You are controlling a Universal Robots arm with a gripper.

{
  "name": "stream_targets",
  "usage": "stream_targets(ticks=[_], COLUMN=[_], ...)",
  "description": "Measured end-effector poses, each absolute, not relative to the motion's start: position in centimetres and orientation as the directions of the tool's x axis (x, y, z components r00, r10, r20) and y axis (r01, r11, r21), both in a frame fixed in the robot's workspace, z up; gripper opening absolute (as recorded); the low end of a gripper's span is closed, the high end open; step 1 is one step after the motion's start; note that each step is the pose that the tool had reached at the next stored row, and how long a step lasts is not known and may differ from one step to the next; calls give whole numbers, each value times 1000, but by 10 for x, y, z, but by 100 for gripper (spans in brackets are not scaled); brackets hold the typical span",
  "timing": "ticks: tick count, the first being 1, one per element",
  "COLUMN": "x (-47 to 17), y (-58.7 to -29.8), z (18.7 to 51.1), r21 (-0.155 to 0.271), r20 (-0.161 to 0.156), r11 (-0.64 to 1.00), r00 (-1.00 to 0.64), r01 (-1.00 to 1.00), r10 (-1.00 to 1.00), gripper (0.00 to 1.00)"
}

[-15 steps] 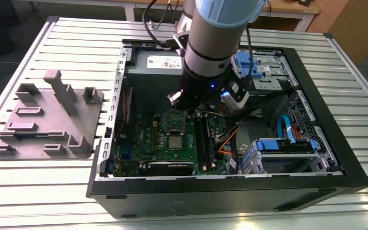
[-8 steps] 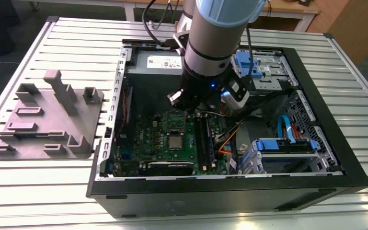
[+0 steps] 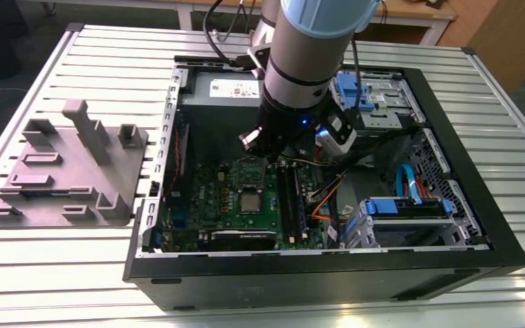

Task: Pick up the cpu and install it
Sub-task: 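Close the cpu cover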

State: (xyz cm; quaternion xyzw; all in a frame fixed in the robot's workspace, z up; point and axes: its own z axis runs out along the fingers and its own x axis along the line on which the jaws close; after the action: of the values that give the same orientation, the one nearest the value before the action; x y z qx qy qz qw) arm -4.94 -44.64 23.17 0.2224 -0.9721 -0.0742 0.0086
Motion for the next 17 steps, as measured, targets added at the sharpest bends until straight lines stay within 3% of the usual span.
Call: stream_targets(ticks=[17], x=[-46], y=[-446], z=[232], r21=[148], r20=[-16], r11=[846], r00=[-856], r01=[-513], r10=[-516], gripper=[10])
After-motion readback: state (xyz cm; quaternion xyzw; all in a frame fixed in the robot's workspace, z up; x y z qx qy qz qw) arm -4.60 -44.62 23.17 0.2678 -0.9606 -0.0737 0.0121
